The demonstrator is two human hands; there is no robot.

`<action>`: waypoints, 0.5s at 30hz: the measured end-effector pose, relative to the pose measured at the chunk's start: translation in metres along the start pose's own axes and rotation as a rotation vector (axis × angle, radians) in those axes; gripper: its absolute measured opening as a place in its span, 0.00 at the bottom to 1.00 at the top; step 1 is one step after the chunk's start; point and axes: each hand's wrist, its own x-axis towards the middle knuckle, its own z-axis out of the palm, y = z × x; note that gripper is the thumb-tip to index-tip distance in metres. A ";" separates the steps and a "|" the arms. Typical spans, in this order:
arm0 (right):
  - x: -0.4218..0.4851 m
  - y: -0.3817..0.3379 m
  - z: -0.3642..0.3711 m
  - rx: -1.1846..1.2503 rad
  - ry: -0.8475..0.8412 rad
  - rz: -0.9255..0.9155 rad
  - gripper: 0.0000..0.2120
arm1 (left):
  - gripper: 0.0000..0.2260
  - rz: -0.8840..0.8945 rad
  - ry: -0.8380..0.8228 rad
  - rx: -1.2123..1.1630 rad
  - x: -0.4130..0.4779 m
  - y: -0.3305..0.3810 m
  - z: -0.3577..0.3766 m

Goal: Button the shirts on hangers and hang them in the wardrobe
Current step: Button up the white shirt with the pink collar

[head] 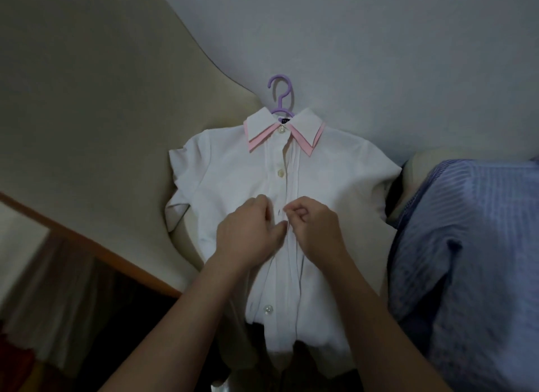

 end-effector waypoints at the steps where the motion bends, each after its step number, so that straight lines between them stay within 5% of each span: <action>1: -0.001 0.000 0.001 0.009 0.010 -0.005 0.05 | 0.14 0.004 0.011 0.018 -0.001 0.001 -0.001; 8: -0.001 0.004 0.000 0.057 0.023 0.042 0.08 | 0.09 -0.042 0.057 -0.065 0.003 -0.003 -0.004; 15: -0.002 -0.001 0.008 -0.070 0.042 0.001 0.06 | 0.10 0.094 0.035 0.070 0.013 0.000 -0.006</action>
